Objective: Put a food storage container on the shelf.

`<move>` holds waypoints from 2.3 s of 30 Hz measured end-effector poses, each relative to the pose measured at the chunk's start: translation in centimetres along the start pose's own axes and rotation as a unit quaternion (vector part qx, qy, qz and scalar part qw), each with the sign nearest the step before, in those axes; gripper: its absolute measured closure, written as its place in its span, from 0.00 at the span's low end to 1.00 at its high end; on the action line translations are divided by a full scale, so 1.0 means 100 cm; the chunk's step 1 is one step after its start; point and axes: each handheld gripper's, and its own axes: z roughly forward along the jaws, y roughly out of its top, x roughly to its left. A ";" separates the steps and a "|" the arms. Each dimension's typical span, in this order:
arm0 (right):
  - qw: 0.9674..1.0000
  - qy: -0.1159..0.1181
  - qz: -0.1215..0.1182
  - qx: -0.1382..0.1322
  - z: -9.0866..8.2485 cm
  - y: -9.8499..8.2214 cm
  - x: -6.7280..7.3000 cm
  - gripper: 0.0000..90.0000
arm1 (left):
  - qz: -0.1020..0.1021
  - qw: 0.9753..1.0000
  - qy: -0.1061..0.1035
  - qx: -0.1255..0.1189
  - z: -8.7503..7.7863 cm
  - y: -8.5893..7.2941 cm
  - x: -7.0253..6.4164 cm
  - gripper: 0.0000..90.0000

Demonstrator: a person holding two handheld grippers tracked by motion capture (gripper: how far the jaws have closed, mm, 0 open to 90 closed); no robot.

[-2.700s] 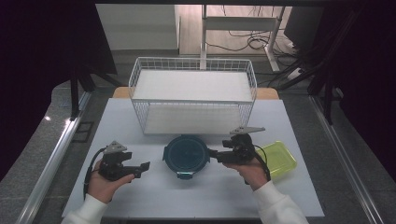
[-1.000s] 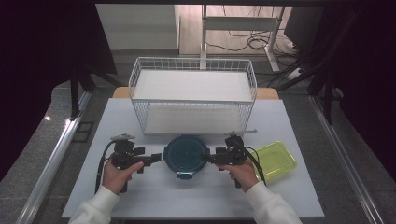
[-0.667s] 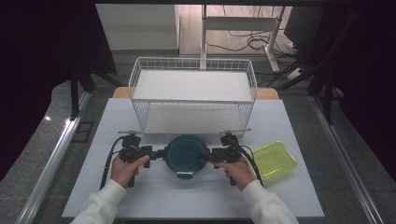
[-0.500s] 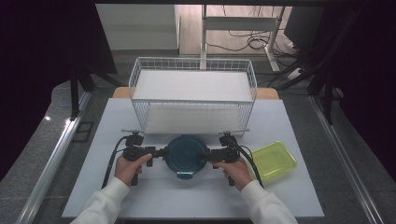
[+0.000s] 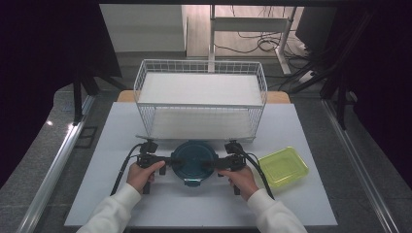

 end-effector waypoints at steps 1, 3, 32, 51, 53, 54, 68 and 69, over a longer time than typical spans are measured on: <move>1.000 0.002 0.004 0.002 0.001 0.000 0.000 0.17 | -0.001 1.000 -0.005 0.001 0.000 0.000 0.000 0.27; 1.000 0.009 0.012 0.007 0.002 -0.001 0.001 0.18 | -0.001 1.000 -0.006 0.002 0.001 -0.001 -0.001 0.30; 0.999 -0.006 0.020 -0.044 -0.018 -0.020 0.019 0.33 | 0.013 0.999 0.004 -0.031 -0.020 -0.022 -0.029 0.47; 0.998 -0.020 -0.024 -0.060 -0.035 -0.012 0.039 0.32 | 0.048 0.998 0.018 -0.048 -0.031 -0.017 -0.051 0.45; 0.998 -0.020 -0.025 -0.060 -0.036 -0.011 0.040 0.32 | 0.048 0.997 0.017 -0.049 -0.031 -0.016 -0.053 0.45; 0.998 -0.021 -0.024 -0.060 -0.036 -0.011 0.040 0.32 | 0.048 0.997 0.016 -0.050 -0.031 -0.016 -0.053 0.45; 0.997 -0.025 -0.025 -0.065 -0.045 -0.004 0.045 0.32 | 0.055 0.997 0.010 -0.053 -0.035 -0.006 -0.060 0.46; 0.997 -0.026 -0.026 -0.065 -0.046 -0.002 0.046 0.32 | 0.056 0.997 0.010 -0.054 -0.036 -0.004 -0.061 0.46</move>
